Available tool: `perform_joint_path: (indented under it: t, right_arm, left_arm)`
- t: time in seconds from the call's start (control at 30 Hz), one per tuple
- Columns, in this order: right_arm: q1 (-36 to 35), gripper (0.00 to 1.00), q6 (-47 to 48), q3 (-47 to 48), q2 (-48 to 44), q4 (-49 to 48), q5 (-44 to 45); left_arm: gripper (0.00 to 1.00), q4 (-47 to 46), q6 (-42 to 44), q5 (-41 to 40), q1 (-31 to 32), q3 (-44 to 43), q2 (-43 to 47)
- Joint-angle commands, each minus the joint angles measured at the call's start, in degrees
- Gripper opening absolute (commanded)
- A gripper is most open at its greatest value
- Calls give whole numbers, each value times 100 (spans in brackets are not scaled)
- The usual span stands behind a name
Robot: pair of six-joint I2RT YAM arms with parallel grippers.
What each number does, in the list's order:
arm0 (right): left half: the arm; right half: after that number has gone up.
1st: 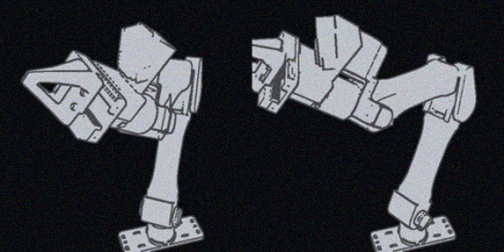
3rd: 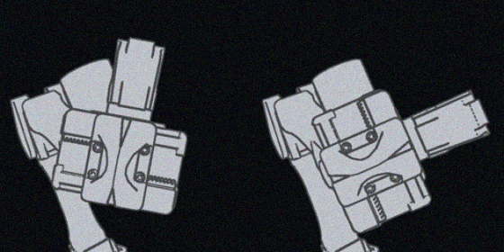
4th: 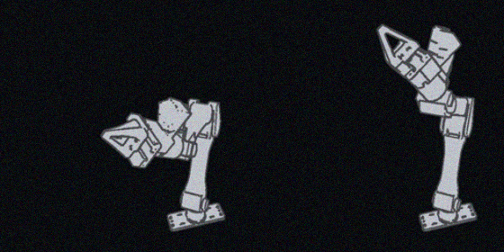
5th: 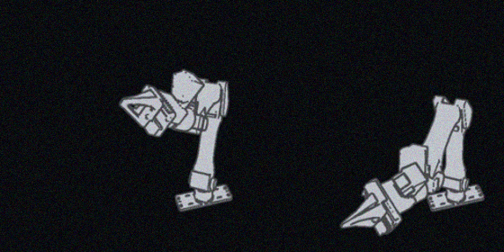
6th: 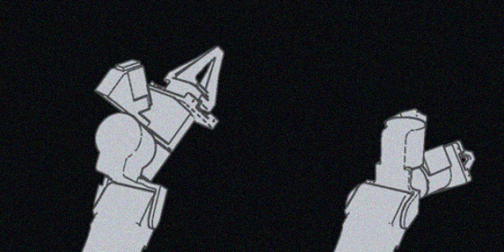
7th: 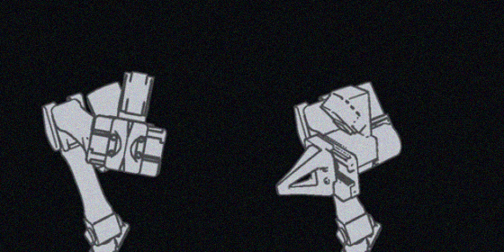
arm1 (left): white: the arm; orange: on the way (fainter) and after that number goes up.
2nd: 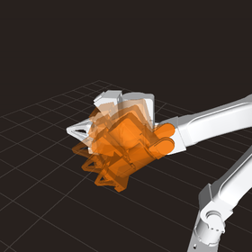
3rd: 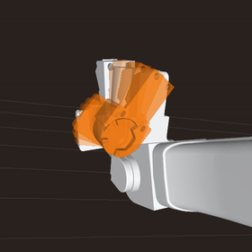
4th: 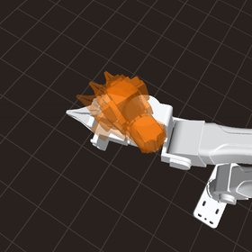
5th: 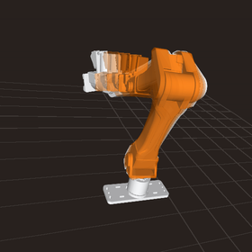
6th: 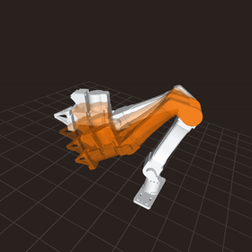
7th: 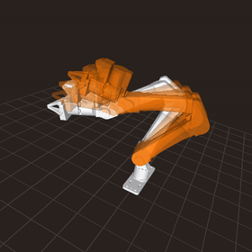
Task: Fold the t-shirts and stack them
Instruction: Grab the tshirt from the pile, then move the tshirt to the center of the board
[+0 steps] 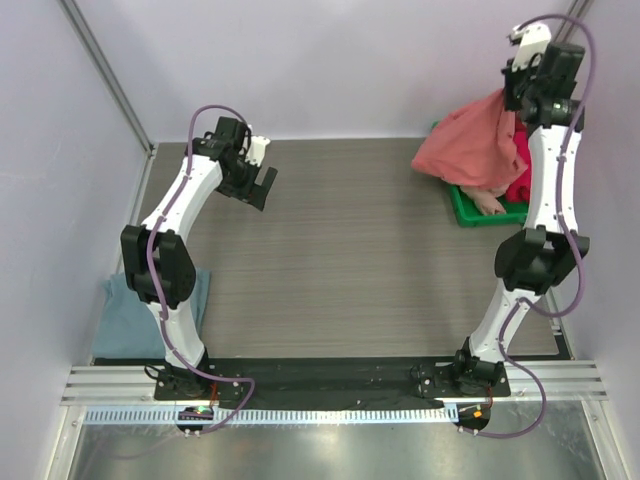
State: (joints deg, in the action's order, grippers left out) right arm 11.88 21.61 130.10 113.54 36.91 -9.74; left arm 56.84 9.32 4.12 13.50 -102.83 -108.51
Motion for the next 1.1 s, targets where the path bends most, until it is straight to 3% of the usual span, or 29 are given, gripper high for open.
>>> perform_joint_path:
  t: [0.0, 0.23, 0.63, 0.73, 0.87, 1.07]
  right_arm:
    - [-98, 1, -60, 542, -797, -1009, 51]
    - [-668, 1, 265, 1122, -1009, -1405, 77]
    - [-2557, 1, 388, 1106, -1360, -1555, 60]
    - [-2778, 1, 362, 772, -1526, -1546, -19]
    - [-2866, 1, 108, -569, -1816, -1546, -361]
    - [-2902, 1, -78, -1786, -1669, -1346, -694]
  left_arm:
    - [98, -129, -62, -69, 21, -212, 67]
    - [100, -383, -62, -1000, -5, -431, 93]
    - [100, -463, -124, -1221, -426, -484, 251]
    - [100, -533, -132, -1326, -506, -414, 321]
    - [100, -639, -141, -1554, -585, -168, 532]
    - [100, -665, -141, -1616, -664, 87, 717]
